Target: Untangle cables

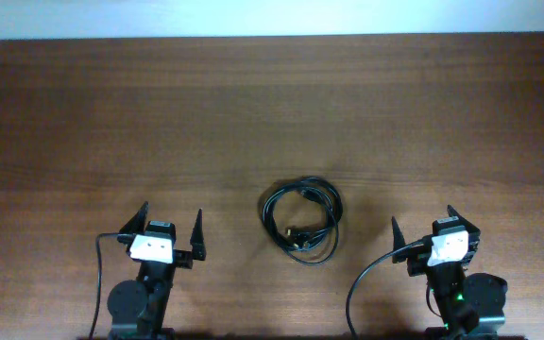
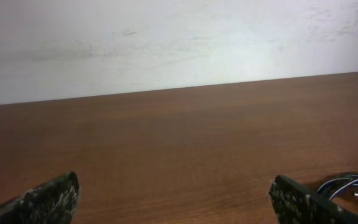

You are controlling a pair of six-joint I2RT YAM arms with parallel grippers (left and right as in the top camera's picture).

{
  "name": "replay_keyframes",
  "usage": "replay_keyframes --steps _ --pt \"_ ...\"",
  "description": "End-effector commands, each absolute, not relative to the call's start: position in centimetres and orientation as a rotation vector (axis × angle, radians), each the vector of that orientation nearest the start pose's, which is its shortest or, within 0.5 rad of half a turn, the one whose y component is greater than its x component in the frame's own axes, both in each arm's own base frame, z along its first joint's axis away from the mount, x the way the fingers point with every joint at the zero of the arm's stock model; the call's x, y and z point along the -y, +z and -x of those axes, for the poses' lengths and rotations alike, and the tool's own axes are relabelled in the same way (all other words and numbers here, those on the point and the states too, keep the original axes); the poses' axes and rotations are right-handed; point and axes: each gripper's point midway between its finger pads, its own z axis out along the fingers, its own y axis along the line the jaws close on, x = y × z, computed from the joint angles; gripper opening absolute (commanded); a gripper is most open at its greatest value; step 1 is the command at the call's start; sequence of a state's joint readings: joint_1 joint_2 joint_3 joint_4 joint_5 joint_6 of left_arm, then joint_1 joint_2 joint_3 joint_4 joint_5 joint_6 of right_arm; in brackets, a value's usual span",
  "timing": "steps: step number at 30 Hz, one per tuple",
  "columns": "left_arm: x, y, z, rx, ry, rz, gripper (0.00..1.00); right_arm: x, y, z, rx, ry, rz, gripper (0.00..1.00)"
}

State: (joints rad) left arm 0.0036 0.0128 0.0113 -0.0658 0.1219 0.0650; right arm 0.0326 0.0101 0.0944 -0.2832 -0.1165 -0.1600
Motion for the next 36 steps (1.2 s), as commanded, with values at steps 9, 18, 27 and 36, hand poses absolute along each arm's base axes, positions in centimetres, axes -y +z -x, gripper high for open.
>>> replay_keyframes --steps 9,18,27,36 --pt "2.3 16.1 -24.5 -1.624 -0.067 -0.152 0.99 -4.1 14.9 -23.2 -1.739 0.103 0.277 0.99" --pt "4.6 23.9 -22.5 -1.628 -0.192 -0.248 0.99 -7.6 23.7 -21.2 -1.621 0.398 0.301 0.99" --pt "7.2 30.0 -19.9 -1.949 -0.403 -0.318 0.99 -9.2 27.2 -16.8 -2.291 0.655 0.237 0.99" --pt "9.0 33.5 -17.0 -1.926 -0.526 -0.387 0.93 -7.5 25.4 -21.7 -2.495 0.537 0.137 0.99"
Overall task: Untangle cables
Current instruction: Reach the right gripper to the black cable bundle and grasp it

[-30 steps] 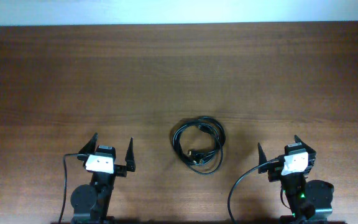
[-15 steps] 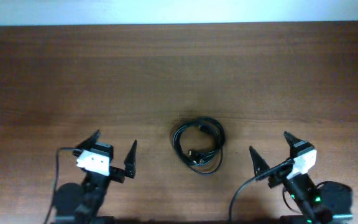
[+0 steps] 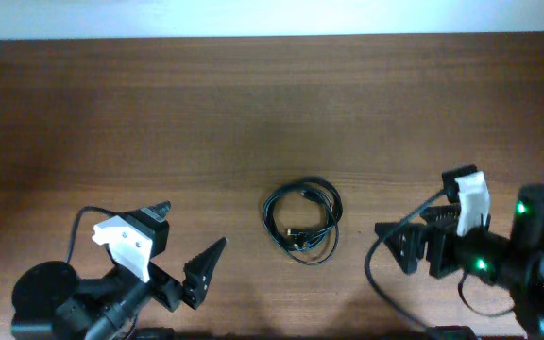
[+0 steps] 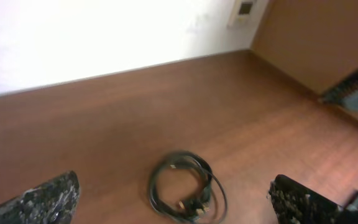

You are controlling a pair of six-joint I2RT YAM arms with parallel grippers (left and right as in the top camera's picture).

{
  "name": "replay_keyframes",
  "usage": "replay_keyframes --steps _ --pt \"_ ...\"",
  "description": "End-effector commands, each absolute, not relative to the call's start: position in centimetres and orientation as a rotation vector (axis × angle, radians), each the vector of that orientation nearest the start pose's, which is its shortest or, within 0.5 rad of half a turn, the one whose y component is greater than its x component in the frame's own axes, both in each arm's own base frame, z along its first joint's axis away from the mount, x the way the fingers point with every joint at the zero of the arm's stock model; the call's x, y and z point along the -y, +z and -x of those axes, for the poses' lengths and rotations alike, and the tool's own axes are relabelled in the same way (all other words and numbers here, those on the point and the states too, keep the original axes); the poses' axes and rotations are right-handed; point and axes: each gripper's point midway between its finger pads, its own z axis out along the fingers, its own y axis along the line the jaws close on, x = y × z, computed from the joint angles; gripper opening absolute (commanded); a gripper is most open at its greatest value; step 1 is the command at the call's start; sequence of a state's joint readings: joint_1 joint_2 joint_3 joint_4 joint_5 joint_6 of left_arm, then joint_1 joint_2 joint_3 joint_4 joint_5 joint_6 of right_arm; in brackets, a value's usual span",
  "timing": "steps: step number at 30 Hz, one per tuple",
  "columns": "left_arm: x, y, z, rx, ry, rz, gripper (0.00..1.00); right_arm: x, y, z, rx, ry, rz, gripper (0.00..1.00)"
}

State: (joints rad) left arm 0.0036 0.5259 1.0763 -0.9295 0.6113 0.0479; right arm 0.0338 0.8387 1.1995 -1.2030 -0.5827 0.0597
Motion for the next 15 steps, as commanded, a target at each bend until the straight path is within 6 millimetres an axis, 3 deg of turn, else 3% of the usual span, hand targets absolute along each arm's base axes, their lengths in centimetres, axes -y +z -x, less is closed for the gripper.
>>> replay_keyframes --steps 1,2,3,7,11,15 --pt "8.1 32.8 -17.2 -1.966 -0.478 -0.346 0.88 -7.0 23.7 -22.4 -2.559 0.494 0.137 0.99" --pt "7.5 32.1 -17.2 -1.999 -0.443 -0.317 0.89 -7.2 22.4 -23.1 -2.611 0.492 0.203 0.98" --pt "7.2 31.6 -17.1 -2.022 -0.425 -0.304 1.00 -8.5 21.3 -24.1 -2.641 0.555 0.266 0.96" --pt "7.0 31.0 -16.9 -2.032 -0.368 -0.372 0.99 -12.9 16.8 -27.2 -2.725 0.580 0.470 0.95" --pt "6.0 30.5 -17.0 -2.064 -0.310 -0.335 0.99 -16.3 10.8 -29.4 -2.793 0.295 0.633 0.89" --pt "6.0 30.4 -17.0 -2.066 -0.311 -0.335 0.99 -17.3 6.8 -30.6 -2.825 0.147 0.698 0.80"
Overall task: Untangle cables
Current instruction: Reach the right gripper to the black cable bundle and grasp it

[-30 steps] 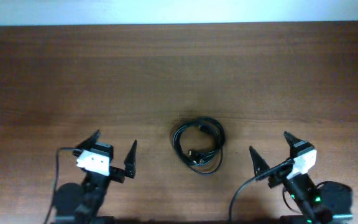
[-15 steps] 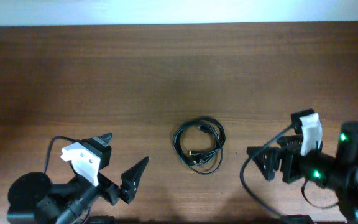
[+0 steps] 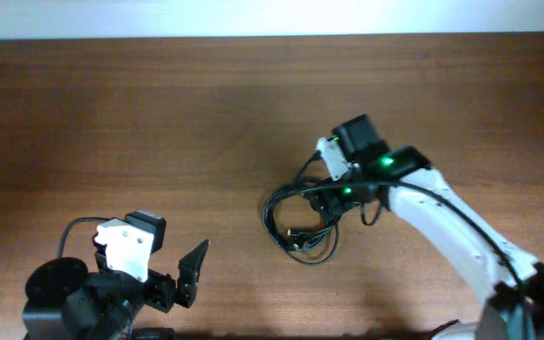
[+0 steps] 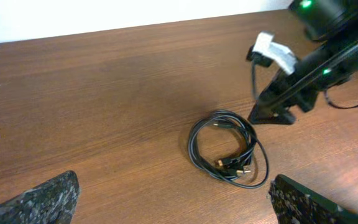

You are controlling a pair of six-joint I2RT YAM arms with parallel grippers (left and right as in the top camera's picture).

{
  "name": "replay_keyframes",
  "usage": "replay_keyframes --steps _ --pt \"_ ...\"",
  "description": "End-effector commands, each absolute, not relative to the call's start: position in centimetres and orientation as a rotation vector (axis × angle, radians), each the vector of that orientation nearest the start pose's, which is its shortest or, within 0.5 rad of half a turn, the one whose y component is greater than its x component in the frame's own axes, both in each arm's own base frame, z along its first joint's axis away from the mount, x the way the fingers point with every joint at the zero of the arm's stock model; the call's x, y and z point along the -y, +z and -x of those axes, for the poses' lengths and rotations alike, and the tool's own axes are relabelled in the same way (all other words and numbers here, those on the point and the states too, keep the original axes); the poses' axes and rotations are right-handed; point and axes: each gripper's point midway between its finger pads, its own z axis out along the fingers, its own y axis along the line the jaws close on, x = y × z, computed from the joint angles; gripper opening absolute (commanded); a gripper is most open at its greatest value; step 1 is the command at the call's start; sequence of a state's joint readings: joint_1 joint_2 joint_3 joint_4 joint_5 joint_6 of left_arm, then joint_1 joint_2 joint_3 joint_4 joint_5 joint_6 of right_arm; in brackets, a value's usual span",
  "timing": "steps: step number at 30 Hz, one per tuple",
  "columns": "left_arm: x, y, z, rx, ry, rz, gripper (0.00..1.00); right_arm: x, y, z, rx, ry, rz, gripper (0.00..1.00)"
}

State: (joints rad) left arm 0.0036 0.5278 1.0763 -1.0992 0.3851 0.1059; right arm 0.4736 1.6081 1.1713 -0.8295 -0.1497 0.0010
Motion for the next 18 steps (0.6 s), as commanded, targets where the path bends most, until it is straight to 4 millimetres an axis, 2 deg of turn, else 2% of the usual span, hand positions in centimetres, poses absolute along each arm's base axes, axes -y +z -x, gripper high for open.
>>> replay_keyframes --steps 1,3,5,8,10,12,16,18 --pt "6.0 30.4 -16.9 -2.068 -0.311 -0.335 0.99 -17.2 5.9 -30.6 -2.855 0.140 0.682 0.77" --pt "6.0 30.2 -16.8 -2.077 -0.314 -0.334 0.99 -16.9 4.5 -30.5 -2.909 0.119 0.617 0.73" --pt "6.0 30.1 -16.8 -2.079 -0.314 -0.334 0.99 -16.3 4.3 -31.0 -2.928 0.066 0.484 0.73" --pt "6.0 30.1 -16.8 -2.079 -0.314 -0.334 0.99 -16.1 3.9 -30.8 -2.942 0.066 0.428 0.72" --pt "6.0 30.1 -16.8 -2.079 -0.314 -0.334 0.99 -15.6 2.4 -29.6 -2.981 0.064 0.339 0.71" --pt "6.1 30.2 -16.8 -2.078 -0.314 -0.334 0.99 -15.0 0.9 -28.4 -3.010 0.056 0.330 0.71" --pt "6.0 30.2 -16.8 -2.077 -0.314 -0.334 0.99 -14.3 -0.1 -27.0 -3.048 0.034 0.335 0.71" --pt "6.1 30.2 -16.8 -2.078 -0.314 -0.334 1.00 -14.5 -0.2 -26.9 -3.056 0.051 0.324 0.57"
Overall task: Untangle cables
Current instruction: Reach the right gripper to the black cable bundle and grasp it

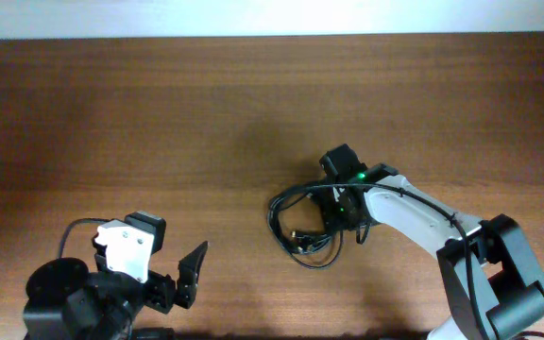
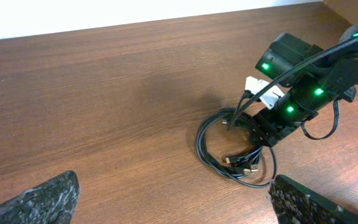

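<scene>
A coil of dark cables [image 1: 298, 229] with small gold plug ends lies on the wooden table [image 1: 159, 113], a little right of middle. My right gripper [image 1: 336, 210] is down at the coil's right upper side, its fingers among the strands; the left wrist view shows it [image 2: 263, 121] touching the coil [image 2: 232, 158]. Whether it grips a strand is hidden. My left gripper [image 1: 163, 276] hovers open at the front left, well away from the cables; its two fingers sit in the bottom corners of the left wrist view, wide apart [image 2: 173, 190].
The right arm's white links [image 1: 414, 217] stretch from the front right toward the coil. The left arm's base and its own black lead [image 1: 74, 236] sit at the front left. A white wall runs along the table's far edge.
My right gripper has come down and slightly forward onto the coil's right side, and the coil's outline has shifted a little. My left arm has stayed where it was.
Both arms first stood parked at the front edge with open grippers and the coil untouched between them. Then both were raised and turned toward the coil. After that the right arm was stretched over the coil's far right side, and now its gripper is down in the strands.
</scene>
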You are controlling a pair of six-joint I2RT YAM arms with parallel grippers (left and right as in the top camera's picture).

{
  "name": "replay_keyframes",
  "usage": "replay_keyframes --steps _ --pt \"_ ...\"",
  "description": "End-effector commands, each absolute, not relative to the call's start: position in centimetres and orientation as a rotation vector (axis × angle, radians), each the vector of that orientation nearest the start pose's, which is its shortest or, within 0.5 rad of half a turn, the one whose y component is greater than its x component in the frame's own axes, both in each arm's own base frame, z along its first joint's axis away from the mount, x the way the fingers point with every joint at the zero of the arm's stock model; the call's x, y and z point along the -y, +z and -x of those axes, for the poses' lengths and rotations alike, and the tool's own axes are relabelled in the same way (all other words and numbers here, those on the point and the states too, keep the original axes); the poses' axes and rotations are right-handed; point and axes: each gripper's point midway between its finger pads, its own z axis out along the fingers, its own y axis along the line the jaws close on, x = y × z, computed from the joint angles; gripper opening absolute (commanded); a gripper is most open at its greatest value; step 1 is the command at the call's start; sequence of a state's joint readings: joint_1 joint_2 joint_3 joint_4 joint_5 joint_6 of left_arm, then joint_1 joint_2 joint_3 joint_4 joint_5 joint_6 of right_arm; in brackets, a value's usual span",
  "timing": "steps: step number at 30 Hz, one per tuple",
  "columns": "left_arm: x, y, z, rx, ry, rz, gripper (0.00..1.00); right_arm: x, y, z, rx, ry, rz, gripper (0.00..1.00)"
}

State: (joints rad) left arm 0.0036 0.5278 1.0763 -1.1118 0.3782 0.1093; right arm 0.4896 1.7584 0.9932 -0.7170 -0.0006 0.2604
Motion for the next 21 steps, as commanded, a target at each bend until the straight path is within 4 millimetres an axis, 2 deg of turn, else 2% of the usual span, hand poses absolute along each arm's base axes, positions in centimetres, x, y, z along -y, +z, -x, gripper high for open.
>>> replay_keyframes --steps 1,2,3,4,7,8,9,10,11,12,13,14,19,21 --pt "6.1 30.2 -16.8 -2.077 -0.314 -0.334 0.97 -14.7 -0.2 -26.8 -3.063 0.071 0.303 0.38" --pt "6.1 30.2 -16.8 -2.077 -0.314 -0.334 0.94 -14.9 -0.2 -26.6 -3.070 0.097 0.293 0.25" --pt "6.0 30.2 -16.8 -2.077 -0.314 -0.334 0.87 -15.3 -0.1 -26.5 -3.076 0.131 0.295 0.19" --pt "6.0 30.2 -16.8 -2.077 -0.314 -0.334 0.86 -15.6 -0.1 -26.3 -3.080 0.159 0.297 0.07" --pt "6.0 30.2 -16.9 -2.076 -0.313 -0.334 0.88 -15.7 -0.1 -26.2 -3.086 0.171 0.287 0.04" --pt "6.0 30.2 -16.9 -2.075 -0.313 -0.334 0.96 -15.8 -0.1 -26.2 -3.089 0.177 0.287 0.04" --pt "6.0 30.2 -16.9 -2.075 -0.313 -0.334 0.99 -15.9 -0.1 -26.1 -3.092 0.190 0.288 0.04" --pt "6.0 30.2 -16.9 -2.075 -0.313 -0.334 0.93 -16.1 0.0 -26.0 -3.095 0.210 0.289 0.04" --pt "6.0 30.2 -16.9 -2.075 -0.313 -0.334 0.57 -16.7 0.1 -25.9 -3.100 0.262 0.293 0.04" --pt "6.0 30.2 -16.9 -2.076 -0.313 -0.334 0.26 -17.4 0.6 -26.0 -3.099 0.313 0.296 0.04" --pt "6.0 30.1 -16.9 -2.079 -0.314 -0.334 0.03 -18.1 1.5 -26.3 -3.090 0.366 0.301 0.04" --pt "6.0 30.0 -16.9 -2.081 -0.315 -0.334 0.00 -18.5 2.3 -26.7 -3.079 0.383 0.302 0.04" --pt "6.0 29.1 -17.3 -2.093 -0.316 -0.333 0.00 -20.9 15.2 -32.0 -2.817 0.447 0.397 0.04" --pt "6.0 28.8 -17.4 -2.101 -0.319 -0.333 0.00 -21.3 18.8 -32.7 -2.759 0.464 0.407 0.04"
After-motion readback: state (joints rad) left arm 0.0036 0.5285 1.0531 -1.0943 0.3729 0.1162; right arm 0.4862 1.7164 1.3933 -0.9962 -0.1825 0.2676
